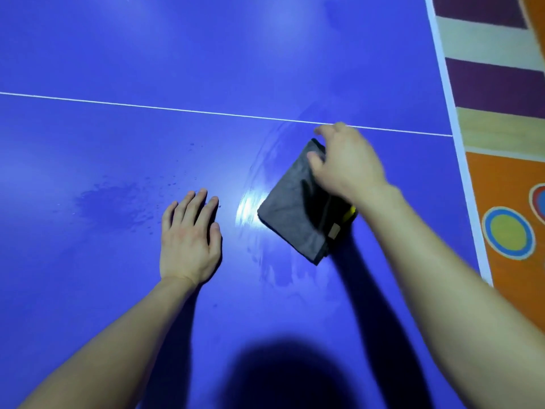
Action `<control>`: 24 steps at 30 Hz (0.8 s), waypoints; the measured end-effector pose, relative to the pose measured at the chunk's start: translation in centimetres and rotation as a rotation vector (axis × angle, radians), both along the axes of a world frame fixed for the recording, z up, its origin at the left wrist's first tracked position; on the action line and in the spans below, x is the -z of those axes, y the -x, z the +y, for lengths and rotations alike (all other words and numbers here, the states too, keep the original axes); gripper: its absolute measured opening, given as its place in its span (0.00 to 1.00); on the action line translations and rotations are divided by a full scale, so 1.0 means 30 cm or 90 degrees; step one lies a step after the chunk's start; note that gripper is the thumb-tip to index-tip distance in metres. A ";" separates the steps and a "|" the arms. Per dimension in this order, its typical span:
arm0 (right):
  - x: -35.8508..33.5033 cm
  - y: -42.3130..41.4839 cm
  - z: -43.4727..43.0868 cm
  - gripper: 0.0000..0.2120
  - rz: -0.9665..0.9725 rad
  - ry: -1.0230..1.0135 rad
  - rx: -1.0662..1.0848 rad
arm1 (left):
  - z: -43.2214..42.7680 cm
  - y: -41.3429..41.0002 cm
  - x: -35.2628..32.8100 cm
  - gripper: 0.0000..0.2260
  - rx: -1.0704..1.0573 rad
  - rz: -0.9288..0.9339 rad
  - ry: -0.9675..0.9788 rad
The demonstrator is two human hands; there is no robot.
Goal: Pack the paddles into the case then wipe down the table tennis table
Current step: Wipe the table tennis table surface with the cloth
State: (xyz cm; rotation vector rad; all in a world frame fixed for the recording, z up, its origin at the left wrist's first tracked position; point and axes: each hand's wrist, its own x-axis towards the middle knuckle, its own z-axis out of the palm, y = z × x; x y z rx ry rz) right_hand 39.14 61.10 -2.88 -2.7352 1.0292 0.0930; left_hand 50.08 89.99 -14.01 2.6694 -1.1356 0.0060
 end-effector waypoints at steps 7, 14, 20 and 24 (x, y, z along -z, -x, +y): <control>0.312 0.228 0.364 0.46 0.000 0.005 -0.125 | -0.004 0.002 -0.003 0.22 0.004 -0.006 -0.002; 0.331 -0.078 0.087 0.42 -0.036 0.041 -0.189 | -0.002 -0.004 0.001 0.22 0.005 -0.005 0.011; 0.337 -0.228 0.076 0.35 -0.049 0.048 -0.147 | 0.001 -0.007 0.008 0.23 0.005 -0.005 0.015; 0.315 0.175 0.470 0.34 -0.045 0.006 -0.351 | 0.000 -0.008 0.002 0.23 0.011 -0.004 0.012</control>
